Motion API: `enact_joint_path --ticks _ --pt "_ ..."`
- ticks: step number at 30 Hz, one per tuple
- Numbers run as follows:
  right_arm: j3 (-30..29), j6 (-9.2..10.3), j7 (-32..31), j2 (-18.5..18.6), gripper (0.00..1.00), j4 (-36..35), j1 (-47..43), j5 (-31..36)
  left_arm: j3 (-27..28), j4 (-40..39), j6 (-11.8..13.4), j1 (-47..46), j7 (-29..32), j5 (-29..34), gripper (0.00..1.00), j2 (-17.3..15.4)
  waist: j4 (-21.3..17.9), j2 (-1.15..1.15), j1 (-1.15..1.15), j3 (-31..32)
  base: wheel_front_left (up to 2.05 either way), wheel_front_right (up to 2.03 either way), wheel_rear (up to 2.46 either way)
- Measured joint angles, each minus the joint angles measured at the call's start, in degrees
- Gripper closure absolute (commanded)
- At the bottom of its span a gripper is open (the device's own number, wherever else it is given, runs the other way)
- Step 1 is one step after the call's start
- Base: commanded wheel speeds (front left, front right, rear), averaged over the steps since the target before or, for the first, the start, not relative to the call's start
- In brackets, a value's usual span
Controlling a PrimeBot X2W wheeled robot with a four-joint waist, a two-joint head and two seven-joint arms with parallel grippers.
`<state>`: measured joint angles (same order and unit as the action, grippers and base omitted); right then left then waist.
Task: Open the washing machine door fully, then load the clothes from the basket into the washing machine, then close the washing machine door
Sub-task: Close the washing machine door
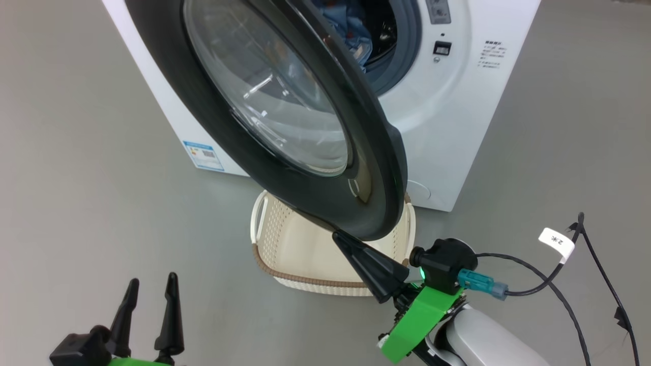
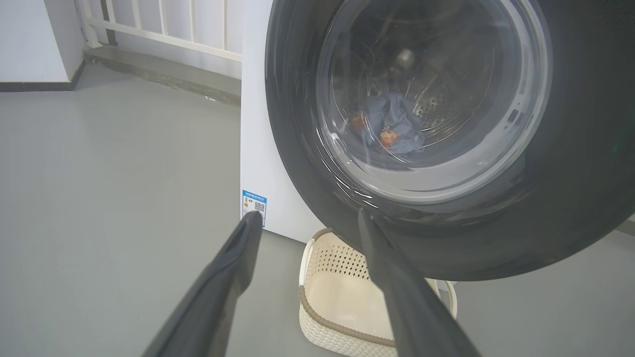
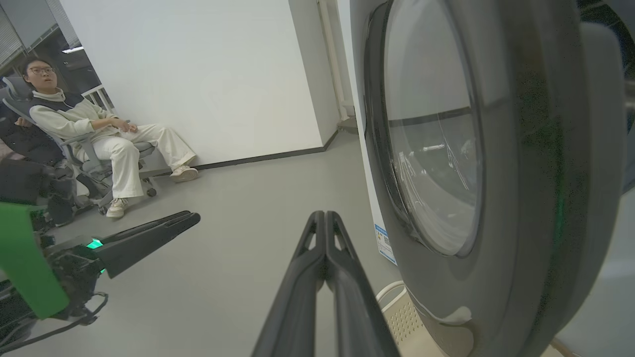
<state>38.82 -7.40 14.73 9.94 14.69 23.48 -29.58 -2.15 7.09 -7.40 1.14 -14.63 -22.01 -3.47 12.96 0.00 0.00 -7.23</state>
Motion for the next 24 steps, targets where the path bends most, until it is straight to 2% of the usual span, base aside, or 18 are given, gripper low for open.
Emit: enact_joint_path --ticks 9,24 --pt "-3.0 0.00 0.0 -0.2 1.00 4.4 1.8 0.7 -0.2 0.3 0.0 -1.6 0.0 -0.5 0.00 0.4 0.8 0.00 0.00 -2.3 0.00 0.00 0.00" --pt "-9.1 -0.01 0.0 -1.3 1.00 5.8 5.2 2.8 -1.0 0.4 0.0 -3.7 0.0 -0.5 0.00 0.4 0.5 0.00 0.00 -4.9 0.00 0.00 0.00"
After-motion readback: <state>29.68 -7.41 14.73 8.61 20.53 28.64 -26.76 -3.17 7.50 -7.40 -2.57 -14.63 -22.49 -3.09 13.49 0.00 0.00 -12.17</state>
